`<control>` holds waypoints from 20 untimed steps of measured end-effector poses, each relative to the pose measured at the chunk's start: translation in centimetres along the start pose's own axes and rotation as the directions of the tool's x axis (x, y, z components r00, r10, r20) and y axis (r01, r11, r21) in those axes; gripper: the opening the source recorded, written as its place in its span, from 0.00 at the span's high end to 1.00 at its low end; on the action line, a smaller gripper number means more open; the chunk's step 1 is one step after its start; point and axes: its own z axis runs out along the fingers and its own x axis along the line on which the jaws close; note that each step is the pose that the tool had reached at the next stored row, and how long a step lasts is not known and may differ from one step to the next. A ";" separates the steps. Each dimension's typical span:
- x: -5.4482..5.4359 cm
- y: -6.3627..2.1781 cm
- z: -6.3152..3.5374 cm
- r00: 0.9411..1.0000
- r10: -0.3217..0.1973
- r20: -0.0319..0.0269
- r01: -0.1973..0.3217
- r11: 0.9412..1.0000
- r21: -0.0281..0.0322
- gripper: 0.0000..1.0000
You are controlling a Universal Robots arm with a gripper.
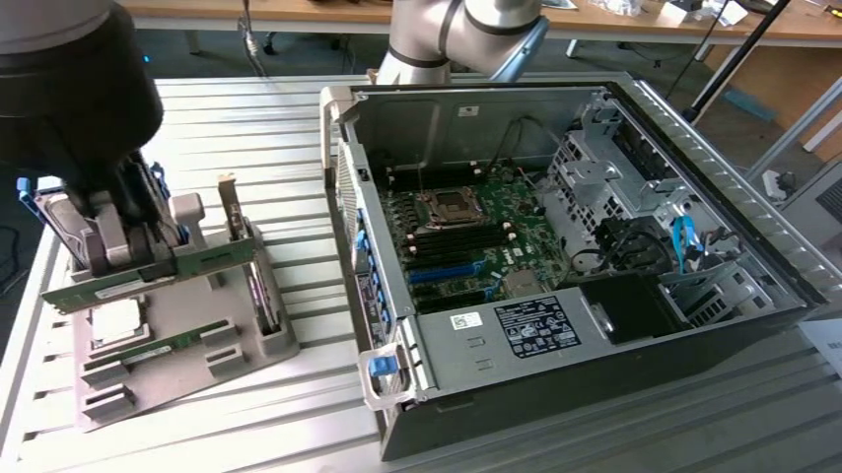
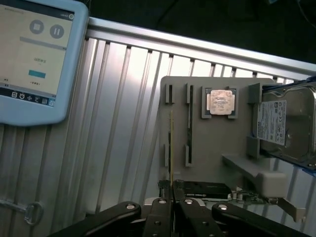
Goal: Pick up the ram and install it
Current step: 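Pick up the ram and move it above insertion slot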
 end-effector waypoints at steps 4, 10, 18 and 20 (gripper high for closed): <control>0.3 -1.61 0.04 1.000 0.000 0.000 0.000 1.000 0.000 0.88; 0.8 -4.09 0.14 1.000 0.000 0.000 0.000 1.000 0.000 0.88; 1.6 -7.71 0.31 1.000 0.002 0.000 -0.002 1.000 0.000 0.88; 1.8 -8.69 0.34 1.000 0.002 0.000 -0.002 1.000 0.000 0.88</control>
